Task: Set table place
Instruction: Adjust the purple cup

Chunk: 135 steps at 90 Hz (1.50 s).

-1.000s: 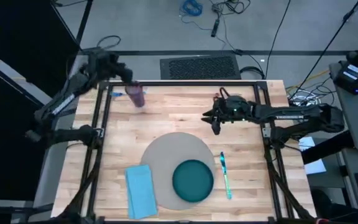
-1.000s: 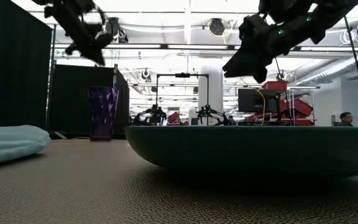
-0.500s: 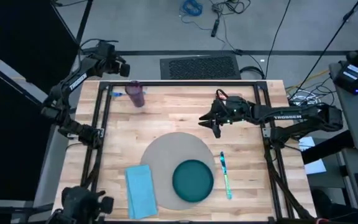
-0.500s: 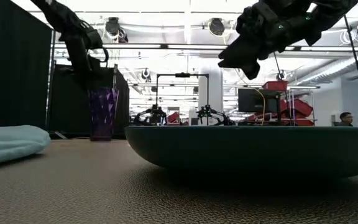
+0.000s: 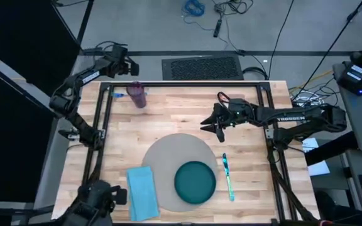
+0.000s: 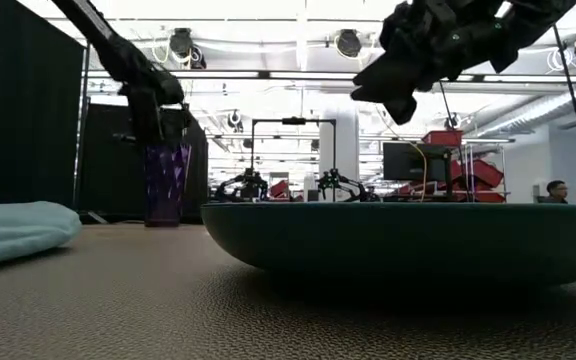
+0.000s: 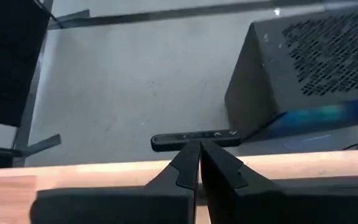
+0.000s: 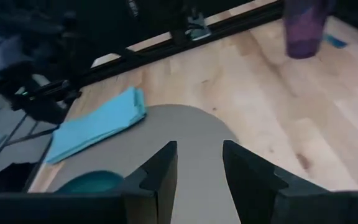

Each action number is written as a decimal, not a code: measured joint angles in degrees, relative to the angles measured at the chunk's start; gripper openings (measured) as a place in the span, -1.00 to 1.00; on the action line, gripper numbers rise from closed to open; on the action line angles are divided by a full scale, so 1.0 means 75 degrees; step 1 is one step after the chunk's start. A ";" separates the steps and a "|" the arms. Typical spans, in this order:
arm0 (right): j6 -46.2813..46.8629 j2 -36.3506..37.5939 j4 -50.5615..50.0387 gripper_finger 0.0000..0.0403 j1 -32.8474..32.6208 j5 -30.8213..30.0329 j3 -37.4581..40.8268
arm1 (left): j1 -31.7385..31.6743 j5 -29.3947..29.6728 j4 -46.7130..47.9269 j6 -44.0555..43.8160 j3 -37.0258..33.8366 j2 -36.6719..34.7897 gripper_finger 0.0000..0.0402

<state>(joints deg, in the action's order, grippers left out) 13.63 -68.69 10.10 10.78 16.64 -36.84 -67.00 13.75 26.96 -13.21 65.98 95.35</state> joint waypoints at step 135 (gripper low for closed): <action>0.0000 0.0000 0.0253 -0.42 -0.1261 0.0006 -0.0003 | 0.2764 0.0201 0.1538 0.0450 -0.1173 0.0827 -1.00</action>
<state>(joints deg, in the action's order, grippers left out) 13.63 -68.69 12.00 1.32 16.69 -36.86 -46.27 15.26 38.50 -9.84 57.19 101.56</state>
